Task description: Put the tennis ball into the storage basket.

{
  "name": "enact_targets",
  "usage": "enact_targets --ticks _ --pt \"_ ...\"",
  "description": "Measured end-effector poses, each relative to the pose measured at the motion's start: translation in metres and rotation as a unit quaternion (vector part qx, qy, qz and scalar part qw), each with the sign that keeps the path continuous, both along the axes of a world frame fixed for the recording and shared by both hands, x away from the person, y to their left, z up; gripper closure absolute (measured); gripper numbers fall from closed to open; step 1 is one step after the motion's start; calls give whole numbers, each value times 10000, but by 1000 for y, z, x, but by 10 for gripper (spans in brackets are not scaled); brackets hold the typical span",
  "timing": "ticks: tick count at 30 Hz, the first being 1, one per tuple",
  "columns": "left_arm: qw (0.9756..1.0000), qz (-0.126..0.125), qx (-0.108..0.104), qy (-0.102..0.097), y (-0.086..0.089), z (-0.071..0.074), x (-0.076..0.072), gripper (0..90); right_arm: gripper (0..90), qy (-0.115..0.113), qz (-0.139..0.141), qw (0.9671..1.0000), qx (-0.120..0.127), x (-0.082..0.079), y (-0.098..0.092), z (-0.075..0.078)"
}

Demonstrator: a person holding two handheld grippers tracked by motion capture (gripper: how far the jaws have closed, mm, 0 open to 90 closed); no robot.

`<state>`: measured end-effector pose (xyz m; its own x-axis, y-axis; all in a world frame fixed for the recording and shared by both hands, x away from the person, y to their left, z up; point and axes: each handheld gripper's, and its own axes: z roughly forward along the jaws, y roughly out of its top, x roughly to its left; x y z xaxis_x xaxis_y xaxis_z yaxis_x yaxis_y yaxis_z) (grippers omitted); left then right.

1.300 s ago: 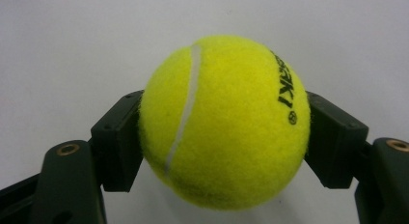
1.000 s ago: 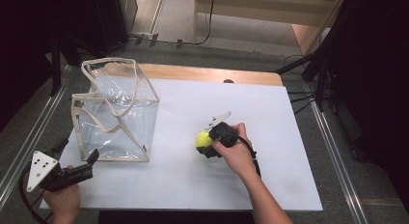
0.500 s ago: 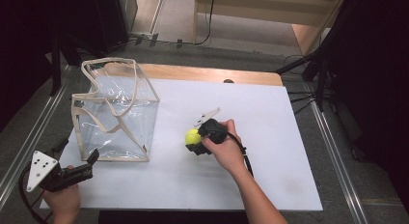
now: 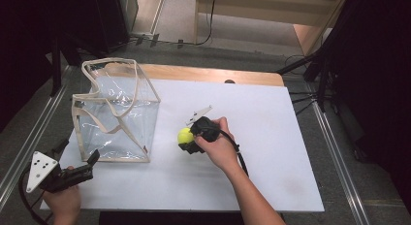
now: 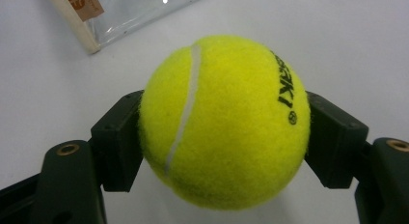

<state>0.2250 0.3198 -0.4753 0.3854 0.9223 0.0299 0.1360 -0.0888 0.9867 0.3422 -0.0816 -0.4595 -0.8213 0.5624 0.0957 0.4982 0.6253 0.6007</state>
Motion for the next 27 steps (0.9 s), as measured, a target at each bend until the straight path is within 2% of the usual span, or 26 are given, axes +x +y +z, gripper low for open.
enact_targets --ticks 27 --pt "10000 -16 -36 -3 1 0 0 0 243 43 317 9995 76 11 42 -3"
